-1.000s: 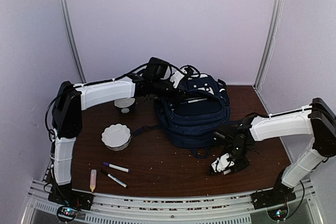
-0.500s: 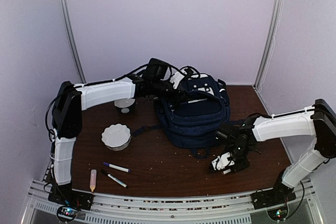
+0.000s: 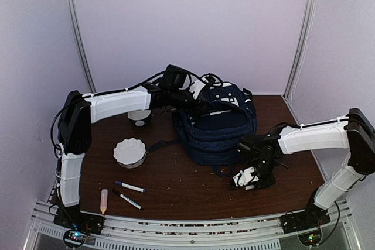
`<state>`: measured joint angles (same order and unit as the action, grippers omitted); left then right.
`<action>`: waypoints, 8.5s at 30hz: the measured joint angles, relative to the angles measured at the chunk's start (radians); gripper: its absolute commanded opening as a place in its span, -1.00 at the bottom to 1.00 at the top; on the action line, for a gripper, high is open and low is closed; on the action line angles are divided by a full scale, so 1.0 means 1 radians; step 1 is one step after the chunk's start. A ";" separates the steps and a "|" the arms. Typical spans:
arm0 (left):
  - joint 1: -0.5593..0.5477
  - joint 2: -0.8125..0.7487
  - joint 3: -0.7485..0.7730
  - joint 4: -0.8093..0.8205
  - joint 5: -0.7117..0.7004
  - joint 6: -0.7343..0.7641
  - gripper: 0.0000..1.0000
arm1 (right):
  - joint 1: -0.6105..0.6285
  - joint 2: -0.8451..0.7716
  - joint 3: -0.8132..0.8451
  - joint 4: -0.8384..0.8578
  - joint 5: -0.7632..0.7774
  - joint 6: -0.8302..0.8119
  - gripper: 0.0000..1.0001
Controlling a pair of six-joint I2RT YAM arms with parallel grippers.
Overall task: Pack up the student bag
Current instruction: Pick up the pen from the upper front pocket of the bag, then place the pen in the upper front pocket of the bag, then move the pen to the center of the board.
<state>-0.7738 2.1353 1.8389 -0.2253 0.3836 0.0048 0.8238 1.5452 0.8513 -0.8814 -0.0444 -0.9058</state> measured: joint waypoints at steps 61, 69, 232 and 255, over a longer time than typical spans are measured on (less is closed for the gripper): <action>0.060 0.000 0.001 0.026 0.132 -0.095 -1.00 | -0.102 0.075 0.522 0.311 -0.041 -0.040 -0.44; 0.060 0.004 -0.004 0.036 0.135 -0.105 -1.00 | 0.011 0.074 0.506 0.190 -0.323 0.139 -0.48; 0.298 -0.805 -1.141 -0.458 -0.328 -0.917 -0.17 | 0.124 0.492 0.772 0.299 -0.519 0.593 -0.27; 0.323 -0.880 -1.289 -0.108 -0.303 -0.933 -0.16 | 0.264 0.842 1.173 0.199 -0.327 0.678 0.07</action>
<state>-0.4503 1.2552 0.5495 -0.3336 0.0811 -0.9283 1.0882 2.3871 2.0243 -0.6823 -0.3714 -0.2276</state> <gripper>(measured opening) 0.418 0.536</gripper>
